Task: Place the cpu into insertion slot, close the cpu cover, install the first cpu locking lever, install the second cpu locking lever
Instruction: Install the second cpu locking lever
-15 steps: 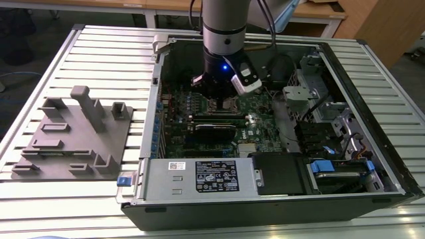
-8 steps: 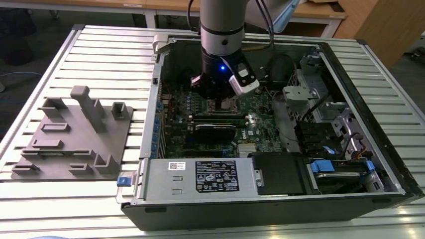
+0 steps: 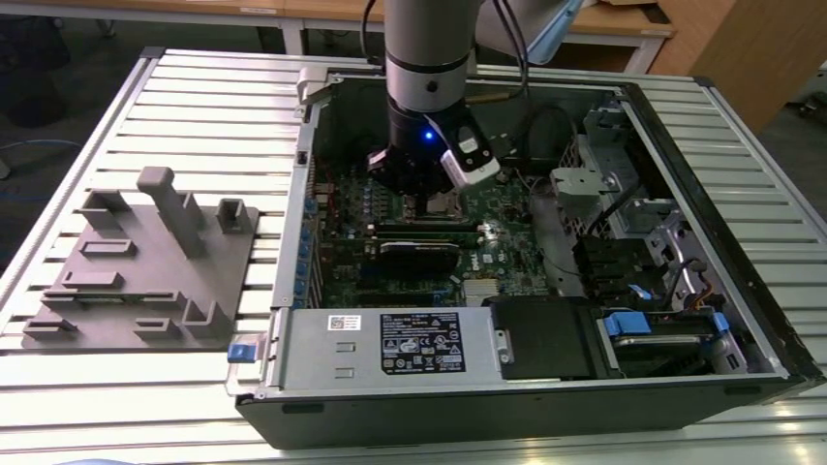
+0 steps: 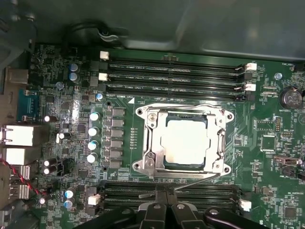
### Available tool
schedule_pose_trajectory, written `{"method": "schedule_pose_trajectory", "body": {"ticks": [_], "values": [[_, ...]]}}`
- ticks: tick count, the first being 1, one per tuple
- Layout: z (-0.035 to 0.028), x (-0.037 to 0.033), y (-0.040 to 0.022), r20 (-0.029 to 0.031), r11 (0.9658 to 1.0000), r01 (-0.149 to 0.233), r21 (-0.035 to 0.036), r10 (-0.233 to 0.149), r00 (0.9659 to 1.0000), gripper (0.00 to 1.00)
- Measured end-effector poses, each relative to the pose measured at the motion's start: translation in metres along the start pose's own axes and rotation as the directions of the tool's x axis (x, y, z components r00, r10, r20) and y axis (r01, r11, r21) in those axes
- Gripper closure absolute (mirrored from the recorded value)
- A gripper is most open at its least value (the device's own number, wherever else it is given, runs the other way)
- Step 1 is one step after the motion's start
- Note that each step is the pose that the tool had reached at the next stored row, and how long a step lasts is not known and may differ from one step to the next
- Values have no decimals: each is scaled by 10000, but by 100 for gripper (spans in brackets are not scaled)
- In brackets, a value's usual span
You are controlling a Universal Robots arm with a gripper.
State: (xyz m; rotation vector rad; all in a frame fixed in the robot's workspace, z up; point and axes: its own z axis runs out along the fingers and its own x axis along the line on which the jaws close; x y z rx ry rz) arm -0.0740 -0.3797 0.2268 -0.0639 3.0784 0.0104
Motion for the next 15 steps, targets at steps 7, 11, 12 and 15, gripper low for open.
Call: {"method": "schedule_pose_trajectory", "body": {"ticks": [7,11,12,15], "values": [[13,9,0,-1,10000,1,1,-1,10000,89],[19,19,1,-1,10000,0,0,0,10000,89],[20,21,1,-1,10000,0,1,0,10000,89],[24,33,1,0,10000,0,0,0,10000,89]]}}
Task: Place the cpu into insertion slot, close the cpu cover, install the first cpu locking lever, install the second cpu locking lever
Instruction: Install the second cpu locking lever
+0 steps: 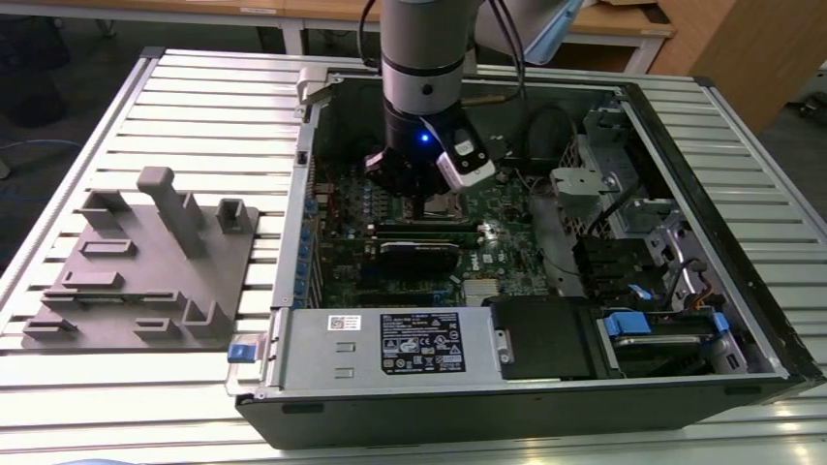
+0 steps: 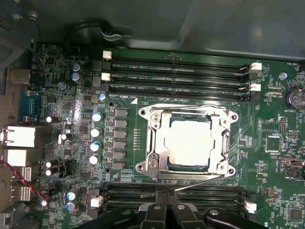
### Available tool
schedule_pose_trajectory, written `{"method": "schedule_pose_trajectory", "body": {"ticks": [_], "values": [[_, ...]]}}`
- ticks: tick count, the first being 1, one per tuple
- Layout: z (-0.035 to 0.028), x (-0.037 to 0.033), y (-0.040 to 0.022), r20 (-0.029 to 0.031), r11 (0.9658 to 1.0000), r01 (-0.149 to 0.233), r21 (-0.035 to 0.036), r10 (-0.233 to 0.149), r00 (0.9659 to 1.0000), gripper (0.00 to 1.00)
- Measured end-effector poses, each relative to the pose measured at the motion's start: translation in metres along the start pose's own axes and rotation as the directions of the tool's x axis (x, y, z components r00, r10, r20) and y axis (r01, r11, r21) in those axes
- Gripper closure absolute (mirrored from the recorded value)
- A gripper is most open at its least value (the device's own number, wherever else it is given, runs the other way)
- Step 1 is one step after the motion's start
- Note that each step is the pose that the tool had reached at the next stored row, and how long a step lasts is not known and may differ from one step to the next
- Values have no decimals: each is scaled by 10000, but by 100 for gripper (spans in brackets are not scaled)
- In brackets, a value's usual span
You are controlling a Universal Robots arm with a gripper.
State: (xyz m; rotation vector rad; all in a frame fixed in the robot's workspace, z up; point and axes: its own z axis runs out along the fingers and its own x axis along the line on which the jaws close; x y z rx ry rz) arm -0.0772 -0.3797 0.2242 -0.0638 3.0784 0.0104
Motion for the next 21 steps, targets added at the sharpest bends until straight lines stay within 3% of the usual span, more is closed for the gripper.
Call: {"method": "schedule_pose_trajectory", "body": {"ticks": [21], "values": [[83,39,1,0,10000,0,1,0,10000,89]]}}
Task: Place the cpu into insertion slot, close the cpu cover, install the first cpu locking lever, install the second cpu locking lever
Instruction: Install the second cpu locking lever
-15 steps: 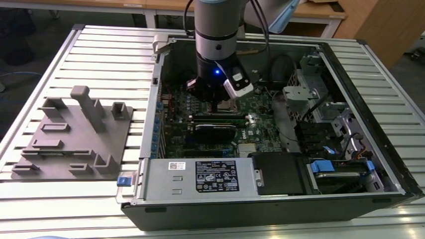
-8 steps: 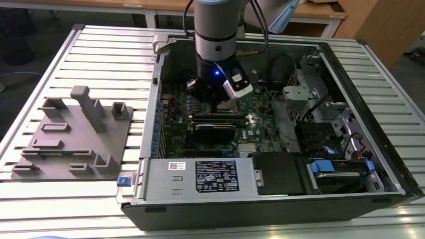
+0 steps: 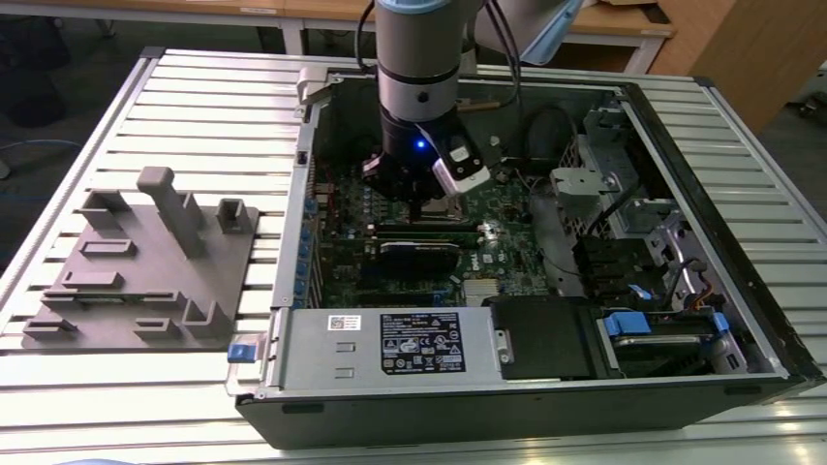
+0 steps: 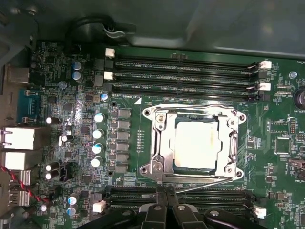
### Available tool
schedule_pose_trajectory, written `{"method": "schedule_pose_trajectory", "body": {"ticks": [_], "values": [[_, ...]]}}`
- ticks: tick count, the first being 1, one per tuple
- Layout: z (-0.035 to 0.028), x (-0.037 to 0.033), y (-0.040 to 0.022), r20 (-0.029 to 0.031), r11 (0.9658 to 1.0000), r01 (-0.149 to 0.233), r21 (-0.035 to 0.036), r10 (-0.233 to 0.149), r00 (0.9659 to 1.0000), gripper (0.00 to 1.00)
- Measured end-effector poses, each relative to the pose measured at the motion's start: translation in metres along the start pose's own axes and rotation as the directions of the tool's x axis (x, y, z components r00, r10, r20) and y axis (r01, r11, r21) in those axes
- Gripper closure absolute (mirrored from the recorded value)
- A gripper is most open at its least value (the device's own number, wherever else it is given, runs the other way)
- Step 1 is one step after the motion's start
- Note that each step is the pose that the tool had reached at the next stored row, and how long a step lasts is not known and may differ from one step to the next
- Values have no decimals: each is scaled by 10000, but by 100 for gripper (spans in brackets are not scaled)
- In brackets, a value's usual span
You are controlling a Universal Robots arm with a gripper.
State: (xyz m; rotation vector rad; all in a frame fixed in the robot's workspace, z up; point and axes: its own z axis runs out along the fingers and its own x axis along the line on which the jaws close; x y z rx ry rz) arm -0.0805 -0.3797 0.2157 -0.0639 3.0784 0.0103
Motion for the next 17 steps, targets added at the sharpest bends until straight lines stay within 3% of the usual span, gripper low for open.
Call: {"method": "schedule_pose_trajectory", "body": {"ticks": [17], "values": [[51,49,2,0,10000,-7,0,7,10000,89]]}}
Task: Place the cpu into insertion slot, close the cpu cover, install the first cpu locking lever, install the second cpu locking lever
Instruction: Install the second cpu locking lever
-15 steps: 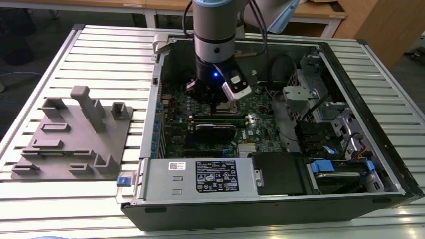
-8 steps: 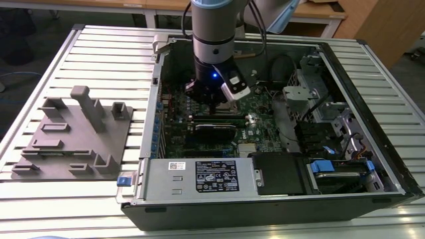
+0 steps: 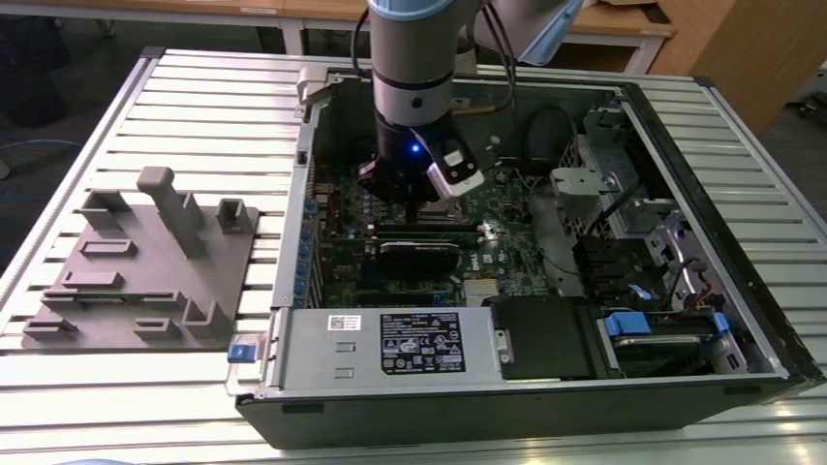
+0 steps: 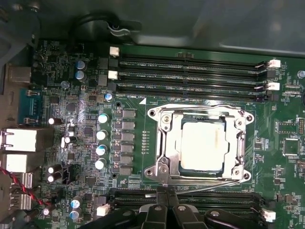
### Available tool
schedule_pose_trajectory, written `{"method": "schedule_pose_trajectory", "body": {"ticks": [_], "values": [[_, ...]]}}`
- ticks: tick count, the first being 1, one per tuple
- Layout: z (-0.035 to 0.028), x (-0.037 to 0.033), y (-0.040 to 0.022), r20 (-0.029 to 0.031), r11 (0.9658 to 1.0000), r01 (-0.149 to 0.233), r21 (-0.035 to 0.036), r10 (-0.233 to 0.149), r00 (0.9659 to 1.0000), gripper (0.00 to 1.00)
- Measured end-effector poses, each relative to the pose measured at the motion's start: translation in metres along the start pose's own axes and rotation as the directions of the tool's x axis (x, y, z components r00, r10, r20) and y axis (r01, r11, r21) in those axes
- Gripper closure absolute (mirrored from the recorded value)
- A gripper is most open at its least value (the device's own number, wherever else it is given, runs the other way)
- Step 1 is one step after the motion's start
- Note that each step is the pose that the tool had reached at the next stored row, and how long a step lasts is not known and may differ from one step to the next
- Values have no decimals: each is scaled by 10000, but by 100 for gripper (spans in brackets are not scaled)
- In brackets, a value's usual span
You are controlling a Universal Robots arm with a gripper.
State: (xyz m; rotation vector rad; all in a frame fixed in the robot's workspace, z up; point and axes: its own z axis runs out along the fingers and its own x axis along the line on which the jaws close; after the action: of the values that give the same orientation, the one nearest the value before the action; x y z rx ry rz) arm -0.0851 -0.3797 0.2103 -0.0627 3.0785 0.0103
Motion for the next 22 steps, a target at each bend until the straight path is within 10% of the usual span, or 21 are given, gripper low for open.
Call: {"method": "schedule_pose_trajectory", "body": {"ticks": [9,22], "values": [[26,32,1,0,10000,-4,-21,4,10000,89],[46,43,0,9,9997,-18,-233,18,10000,89]]}}
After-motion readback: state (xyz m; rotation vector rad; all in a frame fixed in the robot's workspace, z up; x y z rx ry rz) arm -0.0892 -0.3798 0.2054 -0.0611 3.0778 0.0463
